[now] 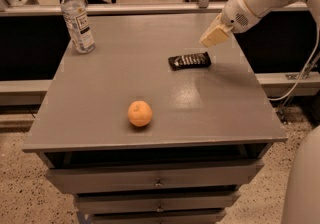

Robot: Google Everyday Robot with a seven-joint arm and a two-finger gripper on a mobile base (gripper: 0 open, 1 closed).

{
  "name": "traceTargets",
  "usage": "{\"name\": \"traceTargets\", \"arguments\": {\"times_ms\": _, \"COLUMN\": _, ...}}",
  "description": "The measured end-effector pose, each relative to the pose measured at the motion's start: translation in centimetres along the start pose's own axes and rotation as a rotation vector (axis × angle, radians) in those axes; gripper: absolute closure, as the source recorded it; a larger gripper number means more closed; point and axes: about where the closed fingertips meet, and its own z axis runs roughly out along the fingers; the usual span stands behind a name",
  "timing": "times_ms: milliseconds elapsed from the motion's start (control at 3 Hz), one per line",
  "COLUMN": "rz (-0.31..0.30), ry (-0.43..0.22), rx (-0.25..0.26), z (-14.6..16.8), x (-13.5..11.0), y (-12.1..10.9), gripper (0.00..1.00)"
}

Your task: Move rxbar chocolate near blue plastic bottle

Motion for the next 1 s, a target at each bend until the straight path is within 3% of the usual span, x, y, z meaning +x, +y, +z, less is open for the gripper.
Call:
{"name": "traceTargets", "arguments": {"times_ms": 667, "rz": -0.001, "ry": 0.017, "rx": -0.023, "z": 0.7, "x": 0.3, "y": 0.6, "gripper": 0.35}}
{"name": "traceTargets", "arguments": {"times_ms": 1000, "rz": -0.017, "ry": -0.006, "rx": -0.041, "z": 0.8, "x": 0.4, "y": 2.2, "gripper": 0.12}}
